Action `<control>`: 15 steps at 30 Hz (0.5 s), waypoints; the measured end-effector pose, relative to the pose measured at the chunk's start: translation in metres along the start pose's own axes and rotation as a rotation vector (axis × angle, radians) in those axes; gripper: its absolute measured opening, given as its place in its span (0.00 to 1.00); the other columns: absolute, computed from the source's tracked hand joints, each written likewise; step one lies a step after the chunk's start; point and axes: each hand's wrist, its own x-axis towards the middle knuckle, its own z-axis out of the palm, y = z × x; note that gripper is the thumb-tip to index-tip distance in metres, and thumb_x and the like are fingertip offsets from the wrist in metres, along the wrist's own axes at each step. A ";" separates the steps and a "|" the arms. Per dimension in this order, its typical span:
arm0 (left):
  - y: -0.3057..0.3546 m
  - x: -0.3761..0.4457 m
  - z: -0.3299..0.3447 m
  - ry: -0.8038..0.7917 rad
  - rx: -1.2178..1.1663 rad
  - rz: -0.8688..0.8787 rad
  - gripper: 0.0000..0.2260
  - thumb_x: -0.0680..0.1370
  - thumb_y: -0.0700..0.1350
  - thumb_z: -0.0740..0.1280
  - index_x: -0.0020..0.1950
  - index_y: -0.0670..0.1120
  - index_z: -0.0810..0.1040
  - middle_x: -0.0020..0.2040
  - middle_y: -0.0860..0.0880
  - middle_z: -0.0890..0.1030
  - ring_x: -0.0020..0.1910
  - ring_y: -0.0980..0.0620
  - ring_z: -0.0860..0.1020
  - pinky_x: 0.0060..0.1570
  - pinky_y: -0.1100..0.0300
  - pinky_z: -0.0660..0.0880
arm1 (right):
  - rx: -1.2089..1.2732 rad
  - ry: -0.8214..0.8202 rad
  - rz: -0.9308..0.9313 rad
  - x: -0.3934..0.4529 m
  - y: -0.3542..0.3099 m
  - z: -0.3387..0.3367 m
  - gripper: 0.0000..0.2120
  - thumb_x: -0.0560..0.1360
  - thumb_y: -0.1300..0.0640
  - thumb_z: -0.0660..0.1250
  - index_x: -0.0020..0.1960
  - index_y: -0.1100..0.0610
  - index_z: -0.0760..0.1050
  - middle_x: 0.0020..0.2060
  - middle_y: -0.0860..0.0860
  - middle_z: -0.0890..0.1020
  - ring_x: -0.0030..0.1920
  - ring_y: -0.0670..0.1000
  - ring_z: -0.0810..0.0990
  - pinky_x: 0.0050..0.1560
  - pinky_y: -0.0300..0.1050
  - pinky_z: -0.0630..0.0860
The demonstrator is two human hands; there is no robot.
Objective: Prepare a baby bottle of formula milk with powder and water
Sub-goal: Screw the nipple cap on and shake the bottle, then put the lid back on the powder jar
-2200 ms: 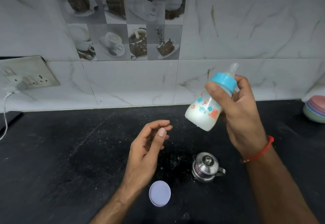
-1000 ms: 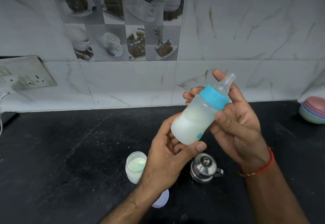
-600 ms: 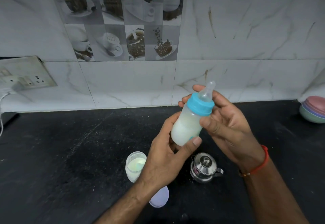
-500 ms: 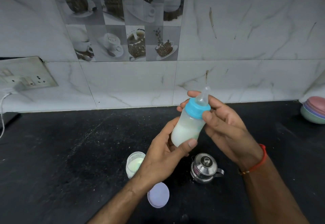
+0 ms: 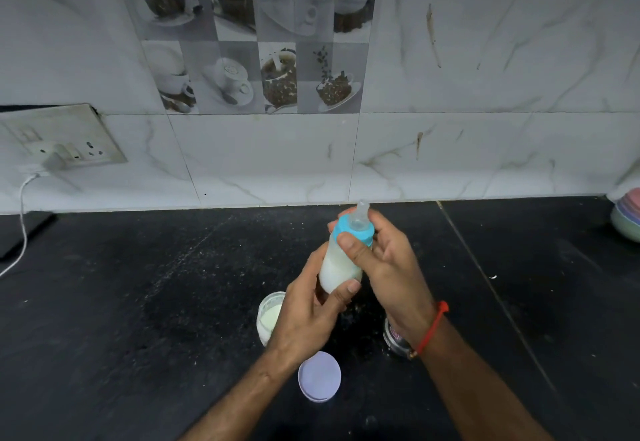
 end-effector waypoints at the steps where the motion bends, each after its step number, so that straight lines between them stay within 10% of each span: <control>1: -0.001 -0.001 -0.001 -0.020 0.009 -0.010 0.24 0.79 0.54 0.72 0.75 0.58 0.71 0.59 0.54 0.84 0.52 0.54 0.83 0.51 0.50 0.80 | -0.003 -0.007 0.009 0.001 0.003 0.000 0.15 0.75 0.54 0.72 0.60 0.56 0.79 0.54 0.55 0.86 0.56 0.55 0.85 0.57 0.50 0.82; 5: -0.006 0.002 -0.015 -0.053 0.126 -0.026 0.30 0.79 0.52 0.73 0.79 0.61 0.65 0.69 0.64 0.79 0.59 0.61 0.82 0.57 0.63 0.79 | -0.007 -0.059 0.064 0.012 0.017 -0.004 0.14 0.77 0.56 0.73 0.61 0.57 0.79 0.55 0.55 0.86 0.54 0.50 0.85 0.56 0.47 0.83; 9: -0.026 0.002 -0.045 0.153 0.240 -0.122 0.34 0.77 0.49 0.76 0.80 0.57 0.65 0.71 0.57 0.76 0.44 0.60 0.84 0.50 0.63 0.81 | -0.162 -0.042 0.119 0.037 0.058 -0.008 0.20 0.73 0.49 0.78 0.62 0.51 0.79 0.55 0.51 0.86 0.56 0.52 0.85 0.61 0.54 0.81; 15: -0.051 -0.019 -0.083 0.321 0.122 -0.149 0.25 0.79 0.43 0.74 0.73 0.61 0.73 0.63 0.56 0.82 0.49 0.44 0.85 0.58 0.42 0.82 | -0.352 -0.005 0.260 0.061 0.146 -0.007 0.31 0.64 0.45 0.81 0.64 0.52 0.80 0.57 0.51 0.85 0.58 0.53 0.84 0.63 0.59 0.80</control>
